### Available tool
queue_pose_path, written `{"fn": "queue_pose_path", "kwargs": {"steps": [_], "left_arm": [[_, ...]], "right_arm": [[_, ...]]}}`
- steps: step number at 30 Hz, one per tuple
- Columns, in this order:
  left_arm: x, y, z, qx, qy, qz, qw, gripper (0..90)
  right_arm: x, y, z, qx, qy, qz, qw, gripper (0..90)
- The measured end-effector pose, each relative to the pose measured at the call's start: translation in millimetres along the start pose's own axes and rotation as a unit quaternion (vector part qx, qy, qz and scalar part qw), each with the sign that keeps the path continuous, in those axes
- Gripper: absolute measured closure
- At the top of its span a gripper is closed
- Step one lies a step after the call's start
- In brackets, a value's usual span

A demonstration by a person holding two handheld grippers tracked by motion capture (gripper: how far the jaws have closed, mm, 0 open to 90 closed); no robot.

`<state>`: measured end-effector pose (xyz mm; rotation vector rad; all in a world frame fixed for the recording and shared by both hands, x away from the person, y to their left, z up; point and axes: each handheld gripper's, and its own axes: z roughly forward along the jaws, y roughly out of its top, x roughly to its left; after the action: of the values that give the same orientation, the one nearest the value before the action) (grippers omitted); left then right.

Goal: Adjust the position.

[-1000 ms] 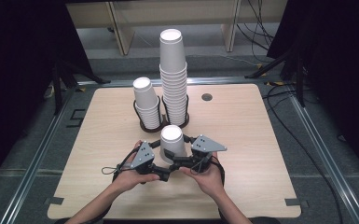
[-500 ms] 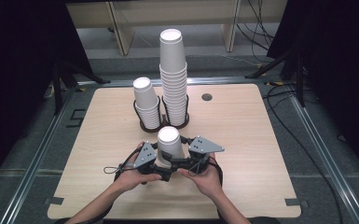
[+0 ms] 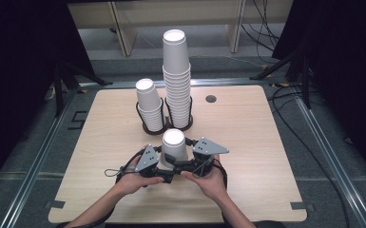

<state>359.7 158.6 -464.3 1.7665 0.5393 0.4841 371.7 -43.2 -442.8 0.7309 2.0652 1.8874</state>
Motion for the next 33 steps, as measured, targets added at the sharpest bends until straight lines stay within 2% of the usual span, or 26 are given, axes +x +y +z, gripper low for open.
{"fn": "queue_pose_path", "kwargs": {"steps": [3,5,6,9,11,12,14,16,18,19,22,23,24,25,26,27,30,31,33], "left_arm": [[0.1,-0.2,-1.3,0.009,0.001,0.005,0.9999,14.1],[0.4,-0.8,-0.5,0.004,-0.002,0.004,1.0,14.6],[0.8,-0.3,-1.0,0.005,-0.002,0.005,1.0,14.8],[1.5,1.1,-2.3,0.012,-0.002,0.008,0.9999,15.1],[2.0,1.5,-2.8,0.012,-0.003,0.009,0.9999,15.3],[2.2,1.7,-2.9,0.011,-0.003,0.008,0.9999,15.4],[2.9,1.4,-2.4,0.004,-0.003,0.006,1.0,15.5],[3.7,1.6,-3.6,0.01,-0.002,0.005,0.9999,15.7],[4.8,1.3,-4.7,0.012,0.0,0.006,0.9999,15.9],[5.4,1.5,-5.6,0.016,0.001,0.008,0.9998,15.9],[7.9,1.1,-7.1,0.014,0.004,0.006,0.9999,16.0],[9.5,1.3,-8.0,0.016,0.003,0.008,0.9998,16.1],[10.1,0.8,-7.2,0.008,0.002,0.005,1.0,16.2],[10.7,1.0,-7.5,0.009,0.003,0.007,0.9999,16.3],[11.5,1.3,-7.9,0.011,0.003,0.008,0.9999,16.3],[12.0,1.5,-8.2,0.011,0.003,0.009,0.9999,16.3],[14.2,1.6,-9.4,0.021,0.006,0.012,0.9997,16.4],[15.9,1.4,-9.6,0.025,0.005,0.012,0.9996,16.5],[18.3,1.9,-10.5,0.031,0.008,0.016,0.9994,16.5]], "right_arm": [[-0.6,-0.1,0.2,0.005,0.002,0.008,1.0,14.6],[-2.1,-0.8,0.3,0.007,-0.001,0.008,0.9999,14.0],[-0.9,-0.7,0.0,0.008,0.001,0.017,0.9998,13.5],[-1.7,-0.9,0.5,0.009,-0.004,0.007,0.9999,12.6],[-1.3,-0.3,-0.2,0.008,0.002,0.013,0.9999,11.7],[-3.0,-0.2,-0.7,0.007,-0.003,0.0,1.0,11.1],[-2.2,0.0,-2.5,0.01,0.001,0.008,0.9999,9.7],[-5.3,-0.1,-3.4,0.005,0.004,-0.001,1.0,8.5],[-5.0,0.0,-4.7,0.007,0.005,0.009,0.9999,7.3],[-6.3,0.3,-5.0,0.01,0.006,0.006,0.9999,7.2],[-9.3,0.6,-7.2,0.009,0.001,-0.006,0.9999,7.7],[-7.7,0.8,-8.9,0.009,0.002,0.009,0.9999,8.3],[-9.5,0.9,-10.4,0.006,0.0,0.002,1.0,9.5],[-9.6,0.8,-11.7,0.01,0.003,0.009,0.9999,10.5],[-10.9,0.9,-12.1,0.007,-0.002,-0.001,1.0,11.6],[-10.4,1.0,-13.7,0.006,-0.002,0.007,1.0,13.2],[-11.7,2.9,-19.0,0.005,-0.005,0.001,1.0,14.2],[-11.2,3.2,-20.4,0.003,-0.002,0.009,1.0,14.9],[-12.8,4.3,-24.2,-0.001,-0.007,-0.002,1.0,14.9]]}}
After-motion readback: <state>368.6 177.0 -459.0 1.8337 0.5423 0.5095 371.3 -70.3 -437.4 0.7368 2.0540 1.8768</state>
